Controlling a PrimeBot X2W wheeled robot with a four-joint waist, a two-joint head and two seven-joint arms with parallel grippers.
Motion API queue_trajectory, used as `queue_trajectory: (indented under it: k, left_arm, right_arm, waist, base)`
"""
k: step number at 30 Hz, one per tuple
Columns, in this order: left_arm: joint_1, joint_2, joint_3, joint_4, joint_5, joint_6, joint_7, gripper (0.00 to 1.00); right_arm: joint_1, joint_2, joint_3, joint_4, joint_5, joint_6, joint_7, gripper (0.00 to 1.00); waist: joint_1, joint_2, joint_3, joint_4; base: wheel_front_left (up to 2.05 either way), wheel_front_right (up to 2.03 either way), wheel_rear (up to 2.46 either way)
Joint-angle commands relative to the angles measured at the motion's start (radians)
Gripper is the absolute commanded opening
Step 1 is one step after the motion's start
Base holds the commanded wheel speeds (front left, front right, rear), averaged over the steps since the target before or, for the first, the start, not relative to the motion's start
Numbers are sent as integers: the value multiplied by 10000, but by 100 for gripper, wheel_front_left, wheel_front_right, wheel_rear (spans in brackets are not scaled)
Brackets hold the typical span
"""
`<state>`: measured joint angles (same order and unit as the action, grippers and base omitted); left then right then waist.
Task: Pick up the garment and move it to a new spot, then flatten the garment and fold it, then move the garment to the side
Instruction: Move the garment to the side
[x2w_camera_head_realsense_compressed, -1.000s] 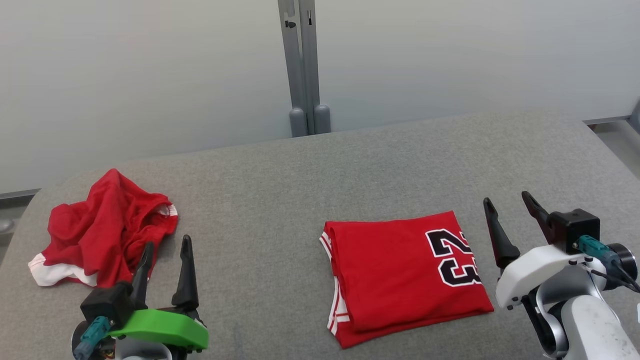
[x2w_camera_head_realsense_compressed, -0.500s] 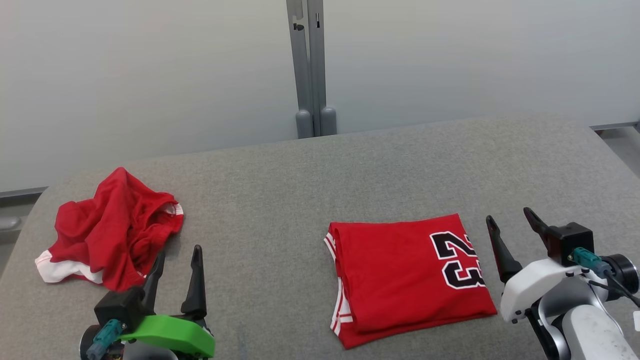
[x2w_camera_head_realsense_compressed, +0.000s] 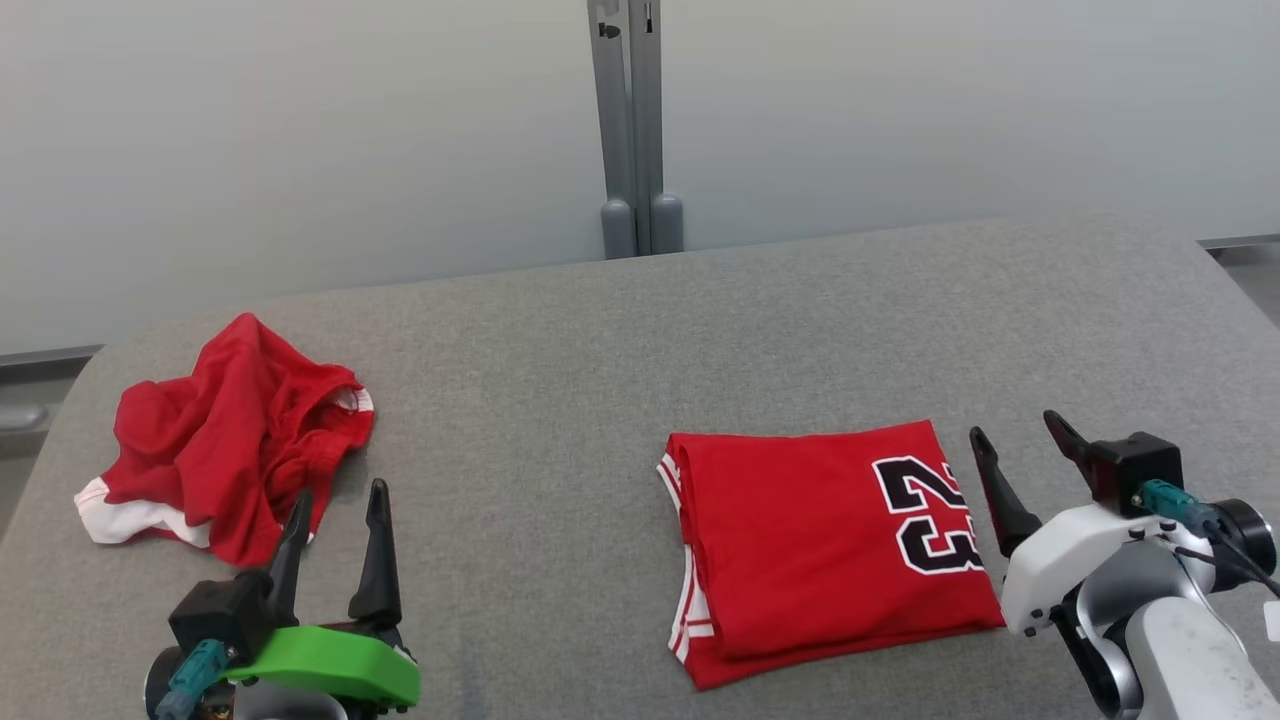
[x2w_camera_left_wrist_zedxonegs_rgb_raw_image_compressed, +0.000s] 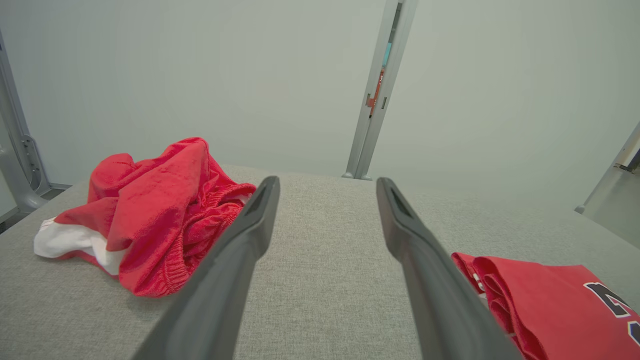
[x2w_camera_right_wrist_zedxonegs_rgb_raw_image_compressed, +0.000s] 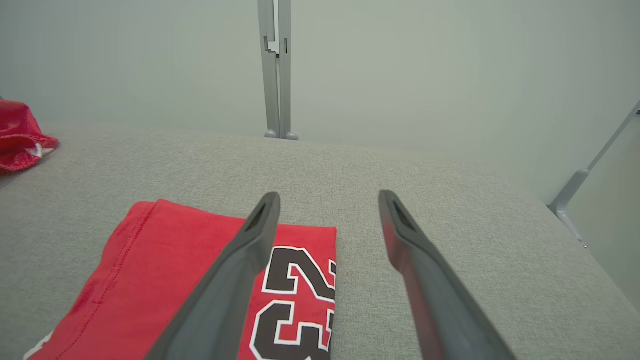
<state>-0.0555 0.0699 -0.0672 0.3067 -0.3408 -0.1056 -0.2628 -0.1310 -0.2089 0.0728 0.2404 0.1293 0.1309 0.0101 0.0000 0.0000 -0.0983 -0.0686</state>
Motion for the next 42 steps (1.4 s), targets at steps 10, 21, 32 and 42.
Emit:
queue_trajectory:
  k: [10,21,32,42]
  left_arm:
    - [-338,79,257,-720,171,-2,-25,100]
    - [-822,96,33,-1033,254,-87,-23,100]
    - [-917,86,35,-1190,312,-122,-23,100]
    - [-1144,116,-45,-1512,379,-153,-12,100]
  right_arm:
    - [-902,-62,-835,1191,705,-5,3444,100]
    - [-1639,-139,-996,2760,1588,-3,5046,100]
    - [-2054,-386,-89,3652,1666,-6,6603,0]
    - [-3987,-2274,1587,2989,1220,-11,5474,0]
  waist:
    - [0,0,1022,915]
    - [0,0,1849,1661]
    - [0,0,2085,1169]
    - [0,0,2824,-356]
  base:
    - [0,0,0]
    - [0,0,0]
    - [0,0,0]
    - [0,0,0]
